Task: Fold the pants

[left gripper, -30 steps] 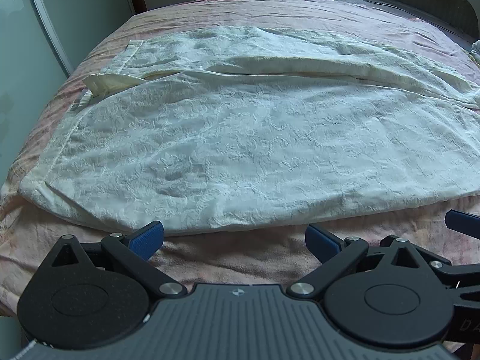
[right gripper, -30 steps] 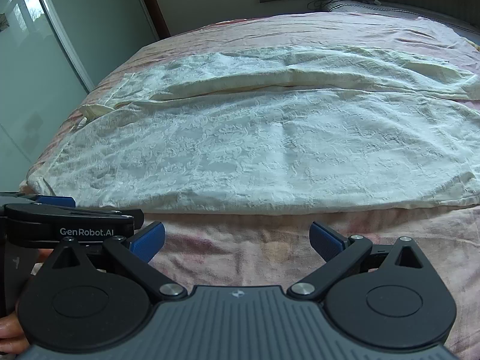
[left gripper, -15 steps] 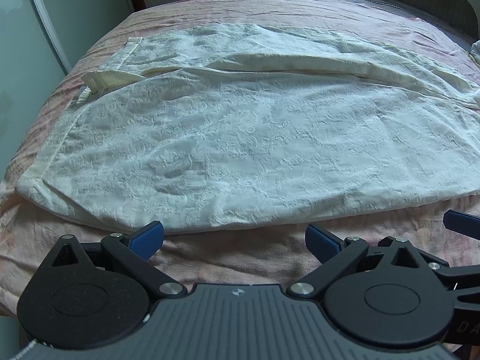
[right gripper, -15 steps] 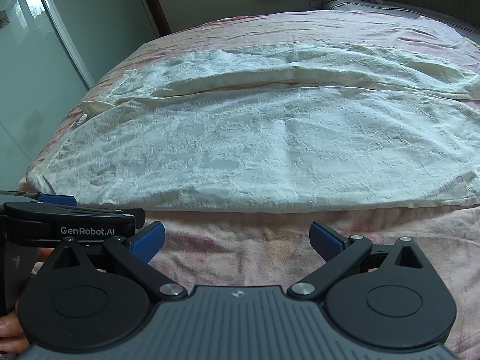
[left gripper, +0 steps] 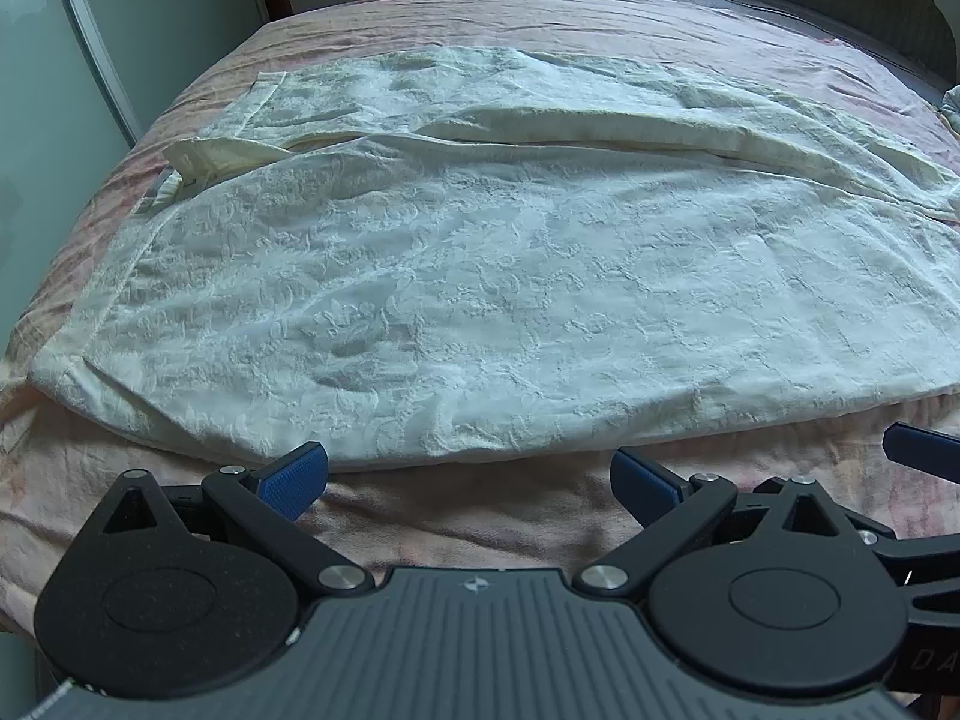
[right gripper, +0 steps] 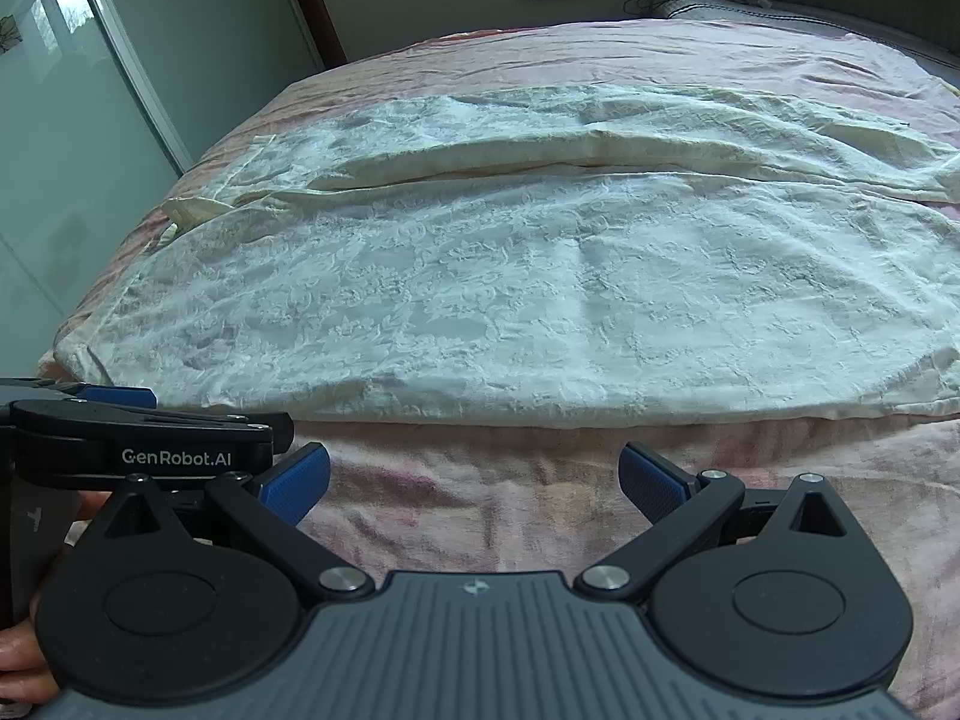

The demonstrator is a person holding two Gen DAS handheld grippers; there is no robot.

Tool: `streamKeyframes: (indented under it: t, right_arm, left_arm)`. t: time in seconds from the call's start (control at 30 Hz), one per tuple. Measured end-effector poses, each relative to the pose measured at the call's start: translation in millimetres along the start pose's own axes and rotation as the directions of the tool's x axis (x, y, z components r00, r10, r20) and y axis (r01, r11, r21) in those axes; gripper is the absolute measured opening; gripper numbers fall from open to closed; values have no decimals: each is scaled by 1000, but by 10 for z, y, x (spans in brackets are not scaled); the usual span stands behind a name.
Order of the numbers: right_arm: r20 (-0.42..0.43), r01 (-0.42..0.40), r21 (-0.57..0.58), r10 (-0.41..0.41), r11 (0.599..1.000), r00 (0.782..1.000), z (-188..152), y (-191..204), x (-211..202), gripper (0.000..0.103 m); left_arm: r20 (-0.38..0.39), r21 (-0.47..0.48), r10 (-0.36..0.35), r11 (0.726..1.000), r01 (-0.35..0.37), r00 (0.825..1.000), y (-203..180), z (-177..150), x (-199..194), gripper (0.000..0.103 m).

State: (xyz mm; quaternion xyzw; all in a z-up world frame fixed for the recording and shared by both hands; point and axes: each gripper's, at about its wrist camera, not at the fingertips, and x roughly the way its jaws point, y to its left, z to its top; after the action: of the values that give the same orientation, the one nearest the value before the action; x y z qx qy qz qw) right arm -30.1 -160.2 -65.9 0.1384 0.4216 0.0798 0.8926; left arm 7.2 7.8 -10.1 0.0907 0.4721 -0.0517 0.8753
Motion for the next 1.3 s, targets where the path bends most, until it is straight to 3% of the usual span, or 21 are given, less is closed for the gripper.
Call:
streamKeyframes:
  t: [0.43,0.57,0.63,0.73,0.77,0.83,0.9,0.97,1.03,1.1,1.3]
  right_arm:
    - [-3,-10,-1,10,1000,1000,20,-14,-1,103]
    - [70,-65,-64,70,996,995,193,-18,-98,103]
    - [162,-109,-122,128,987,978,403,-35,-182,103]
    - [303,-144,-256,221,956,927,786,-54,-201,103]
    - [300,-131,-336,238,933,924,920,-23,-114,103]
    - [192,-104,-495,225,863,955,1239,83,227,103]
    - [143,-109,-538,218,836,966,1545,97,573,103]
    - [64,-212,-513,283,832,957,1919,29,948,103]
    - [-1,-275,-443,306,853,952,2277,-42,1337,103]
    - [-31,-340,-409,359,847,933,2571,-82,1694,103]
    - [-123,-370,-407,351,835,928,3149,95,2671,102]
  left_arm:
    - [3,-3,-7,1000,7,1000,23,24,-20,100]
    - [53,-9,-10,1000,10,999,142,115,-111,101]
    - [73,-14,-6,1000,7,997,256,202,-125,101]
    - [90,-53,2,999,3,996,488,361,-97,101]
    - [91,-69,4,998,2,996,576,421,-78,100]
    - [94,-90,-8,996,17,996,746,548,-37,99]
    - [102,-111,-18,993,29,995,893,671,-6,99]
    - [112,-127,-22,991,36,993,1017,799,36,100]
    - [105,-137,-27,990,41,994,1124,931,110,100]
    - [80,-156,-33,987,45,996,1223,1060,224,100]
    - [7,-229,-62,971,62,998,1473,1424,549,99]
